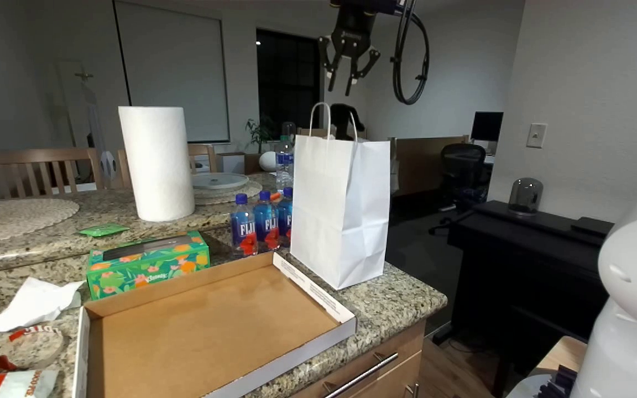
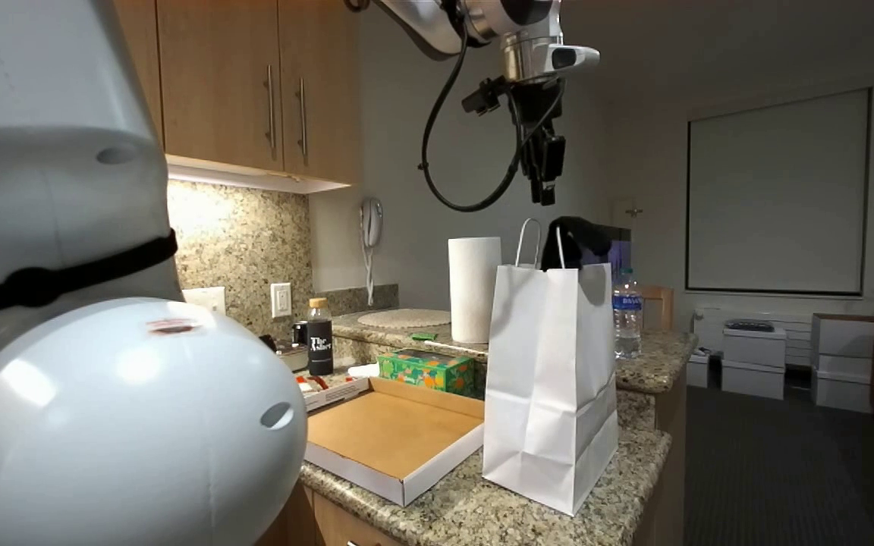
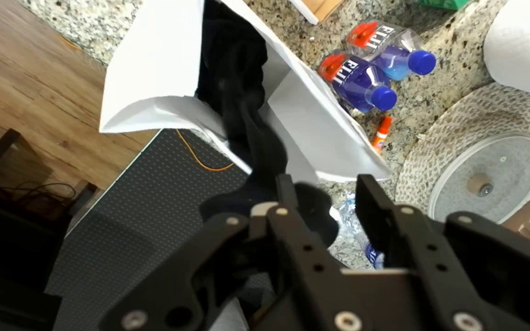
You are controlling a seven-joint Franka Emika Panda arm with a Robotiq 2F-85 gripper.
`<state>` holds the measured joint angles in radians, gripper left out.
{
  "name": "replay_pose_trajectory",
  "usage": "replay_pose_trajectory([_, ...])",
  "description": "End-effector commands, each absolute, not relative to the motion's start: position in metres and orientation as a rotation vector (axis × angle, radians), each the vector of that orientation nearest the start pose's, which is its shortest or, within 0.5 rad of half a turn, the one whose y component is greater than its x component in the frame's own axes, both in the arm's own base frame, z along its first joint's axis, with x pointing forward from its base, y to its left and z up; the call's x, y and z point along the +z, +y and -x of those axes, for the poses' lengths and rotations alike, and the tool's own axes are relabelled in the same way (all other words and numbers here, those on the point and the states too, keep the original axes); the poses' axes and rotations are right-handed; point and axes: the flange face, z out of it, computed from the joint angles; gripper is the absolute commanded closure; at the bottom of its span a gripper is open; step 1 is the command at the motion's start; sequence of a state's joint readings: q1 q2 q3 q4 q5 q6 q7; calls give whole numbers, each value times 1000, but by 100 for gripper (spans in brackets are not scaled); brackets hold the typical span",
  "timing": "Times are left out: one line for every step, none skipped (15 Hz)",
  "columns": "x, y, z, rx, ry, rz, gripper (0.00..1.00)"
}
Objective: Pick up all the socks from the cover box and put them in the paper bag
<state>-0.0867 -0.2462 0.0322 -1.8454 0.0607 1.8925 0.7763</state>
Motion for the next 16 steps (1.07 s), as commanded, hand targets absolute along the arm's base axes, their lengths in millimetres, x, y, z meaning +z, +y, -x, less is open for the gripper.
replay_pose_trajectory([655,-18,-506,-335,1259,2719,30])
replay_pose_trajectory([654,-17,-507,-330,1258,2723,24])
replay_pose_trajectory([654,-16,-507,-327,1259,2726,17])
replay_pose_trajectory([654,-16,-508,-326,1258,2729,12])
replay_pose_trajectory([654,-15,-508,-326,1259,2731,4])
replay_pose_trajectory([653,-15,-509,-325,1260,2734,2])
replay_pose_trajectory([652,-15,-509,-321,1261,2740,0])
replay_pose_trajectory([651,-15,-509,-315,1264,2744,0])
replay_pose_trajectory([650,-16,-510,-307,1269,2747,0])
replay_pose_trajectory([648,-19,-510,-293,1278,2745,0])
replay_pose_trajectory([646,-22,-509,-279,1290,2736,0])
replay_pose_trajectory([643,-25,-510,-253,1298,2725,0])
replay_pose_trajectory([638,-29,-510,-230,1305,2718,0])
replay_pose_trajectory([633,-34,-511,-210,1312,2713,0])
replay_pose_trajectory([628,-38,-512,-193,1321,2706,0])
replay_pose_trajectory([624,-43,-514,-173,1329,2697,0])
